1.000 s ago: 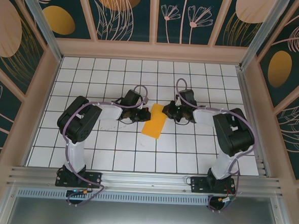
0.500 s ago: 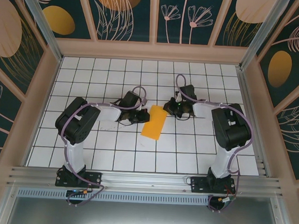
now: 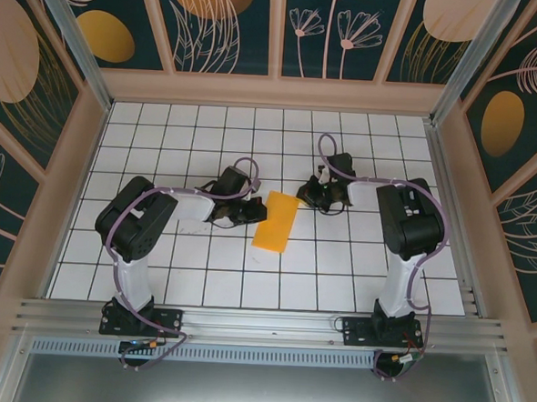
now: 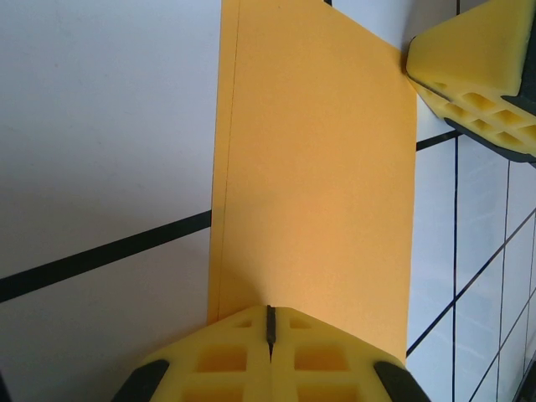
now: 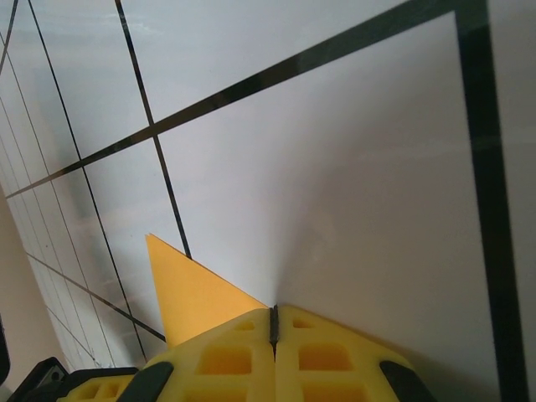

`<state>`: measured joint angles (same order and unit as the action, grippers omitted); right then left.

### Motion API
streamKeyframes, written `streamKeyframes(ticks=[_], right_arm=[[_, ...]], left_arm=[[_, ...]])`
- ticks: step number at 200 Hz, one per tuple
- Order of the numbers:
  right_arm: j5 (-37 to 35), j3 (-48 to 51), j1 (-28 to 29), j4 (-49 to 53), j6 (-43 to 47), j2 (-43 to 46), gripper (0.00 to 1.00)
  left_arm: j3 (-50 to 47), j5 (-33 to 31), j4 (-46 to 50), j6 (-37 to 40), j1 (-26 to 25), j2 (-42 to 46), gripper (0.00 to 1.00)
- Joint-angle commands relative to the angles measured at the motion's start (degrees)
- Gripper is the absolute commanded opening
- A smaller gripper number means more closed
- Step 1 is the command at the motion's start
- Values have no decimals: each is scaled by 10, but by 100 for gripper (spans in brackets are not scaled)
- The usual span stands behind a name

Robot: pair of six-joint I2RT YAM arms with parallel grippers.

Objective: Fold a paper plane with a square sheet of paper (pick it up from the middle)
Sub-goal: Fold the square sheet of paper in half at the center of the table.

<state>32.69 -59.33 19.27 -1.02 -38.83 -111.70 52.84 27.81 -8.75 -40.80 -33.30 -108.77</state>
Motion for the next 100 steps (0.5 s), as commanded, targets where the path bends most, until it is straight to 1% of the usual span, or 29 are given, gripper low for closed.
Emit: streamKeyframes(ticks=[1,18,28,37,50,62,68,75,90,100], right_arm=[[-4,-25,-4,45,29,4,0],[8,-32,-3,49,33,38,0],[9,-27,-1,50,33,61,0],[2,-18,5,53,31,87,0],[-23,11,21,47,27,124,12],[-64,35,39,58,12,155,14],[-74,46,47,59,6,165,14],[-79,59,56,56,2,174,19],[-94,88,79,50,-23,190,22],[-95,104,93,40,-40,193,27]], left_arm=[[-7,-5,22,-7,-4,11,0],[-11,-2,12,-14,-3,17,2],[-13,0,4,-18,-3,22,6],[-15,3,-5,-22,-3,32,8],[-21,4,-18,-29,-4,50,11],[-38,-8,-37,-45,-3,74,18],[-50,-15,-50,-52,-3,87,22],[-61,-29,-58,-58,-4,101,26],[-81,-61,-56,-63,-3,138,26],[-89,-88,-49,-64,-3,155,26]])
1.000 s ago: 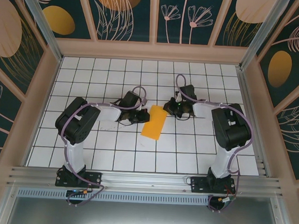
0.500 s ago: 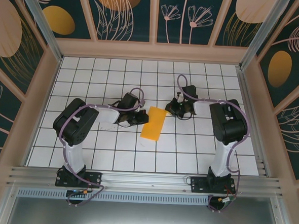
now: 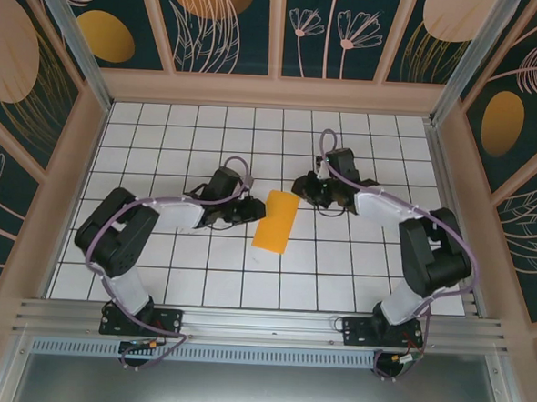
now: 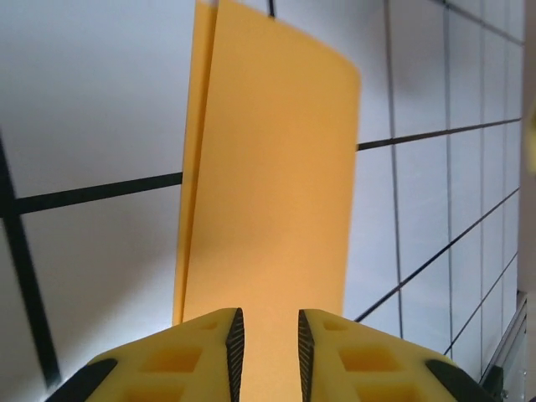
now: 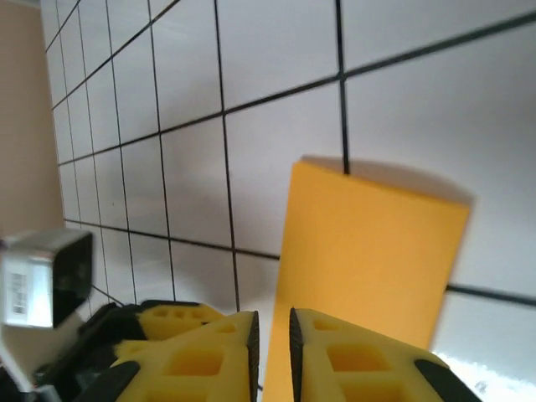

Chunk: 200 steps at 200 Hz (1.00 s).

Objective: Fold a paper plane with a square sheet of paper (pick it up from the middle)
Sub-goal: Fold the square sheet of paper in half at the center of the table.

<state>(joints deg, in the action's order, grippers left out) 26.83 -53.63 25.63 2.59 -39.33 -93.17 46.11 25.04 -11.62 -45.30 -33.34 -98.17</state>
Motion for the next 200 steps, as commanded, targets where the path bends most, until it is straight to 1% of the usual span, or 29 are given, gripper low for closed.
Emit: streamKeyframes(ticks=[1,14,24,42,83,114,134,152,178,189,200], right_arm=[[-37,48,31,4,-37,8,27],[-51,61,52,-2,-52,3,25],[-63,65,54,-2,-61,-3,24],[-71,67,54,-4,-59,-16,27],[-79,30,54,24,-22,-63,27],[-61,14,50,18,-5,-97,26],[-39,-3,50,17,24,-116,26],[-43,-29,49,46,56,-136,26],[-50,-49,49,74,91,-119,26],[-56,-47,47,76,99,-96,26],[-56,-41,48,74,96,-71,28]], left_arm=[[-23,-64,-19,-19,-3,51,26],[-34,-98,-10,-20,-2,72,27],[-43,-124,-1,-22,-2,88,28],[-54,-145,5,-23,-2,108,29],[-60,-155,15,-19,-2,120,30],[-64,-165,19,-18,-2,127,30],[-66,-173,25,-16,-2,132,31],[-66,-176,28,-15,-2,134,32],[-64,-170,26,-14,-2,131,35],[-62,-161,21,-14,-2,126,40],[-56,-139,16,-13,-1,114,42]])
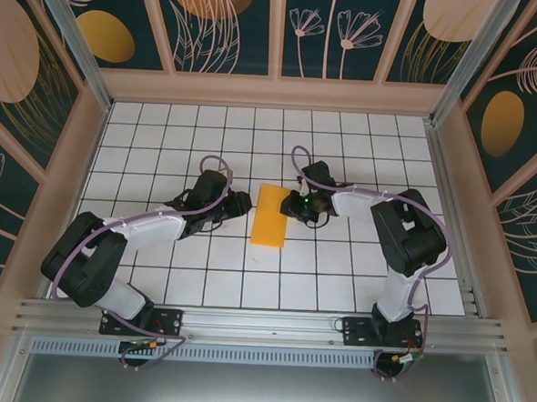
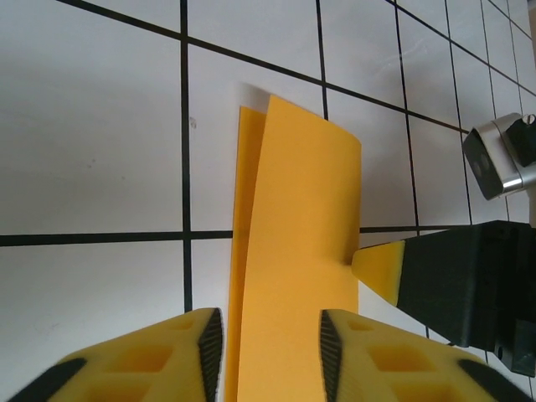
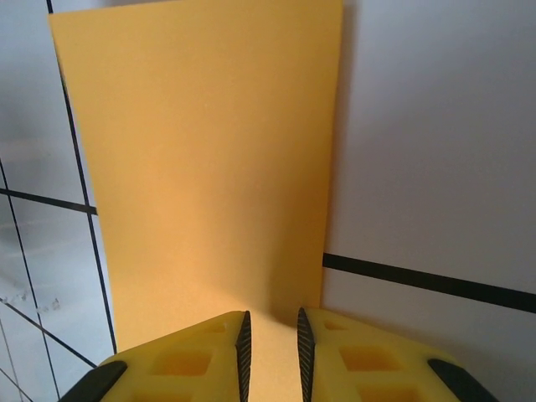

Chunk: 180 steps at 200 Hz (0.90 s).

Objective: Fold a paper plane with a square sheet of paper (pick it up from the middle)
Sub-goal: Fold the square sheet of paper in half at the center of the table.

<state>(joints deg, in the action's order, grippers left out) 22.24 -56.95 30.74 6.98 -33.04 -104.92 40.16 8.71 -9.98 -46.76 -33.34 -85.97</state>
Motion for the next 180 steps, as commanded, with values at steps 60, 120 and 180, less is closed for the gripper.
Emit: streamKeyframes(ticks=[60,120,180], right_arm=[[19,97,-3,-87,-100,81,29],[39,113,-3,-118,-113,71,28],[52,117,-3,-133,-117,45,27]], left_arm=[[59,94,-1,13,3,-92,44],[100,118,14,31,21,-141,46],[105,131,12,31,24,-154,47]])
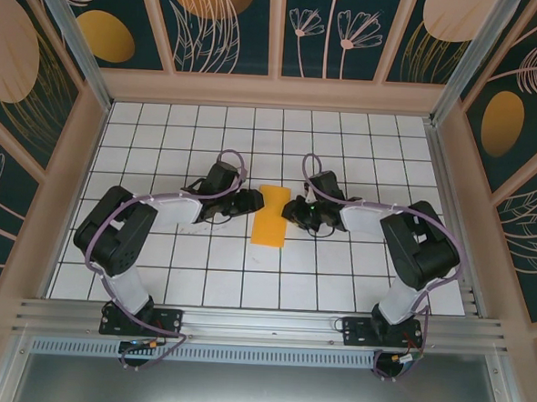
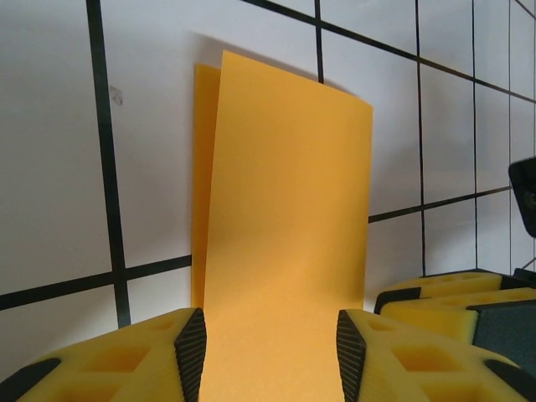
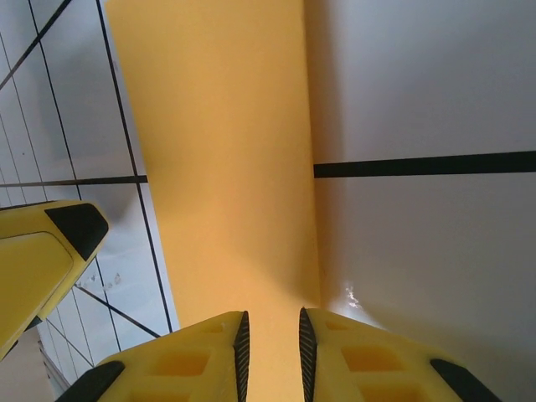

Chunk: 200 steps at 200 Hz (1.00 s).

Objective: Fold a paper plane with a square sheet of paper (pick it up from the middle)
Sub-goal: Fold the square sheet of paper in half at the center of the table.

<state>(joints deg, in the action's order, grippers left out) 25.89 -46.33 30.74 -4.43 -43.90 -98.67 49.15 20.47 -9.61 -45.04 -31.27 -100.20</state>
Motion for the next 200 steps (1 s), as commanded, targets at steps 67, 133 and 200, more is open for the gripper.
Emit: streamKeyframes(ticks=[67,133,200], right_arm=[[4,33,-5,-18,-2,-25,25],[-3,26,-9,-4,-2,-3,25],[18,11,-6,-32,-11,31,26]], left_arm=[[26,30,9,20,3,-32,49],[32,21,24,28,4,-33,51],[26,-3,29,27,4,-23,52]])
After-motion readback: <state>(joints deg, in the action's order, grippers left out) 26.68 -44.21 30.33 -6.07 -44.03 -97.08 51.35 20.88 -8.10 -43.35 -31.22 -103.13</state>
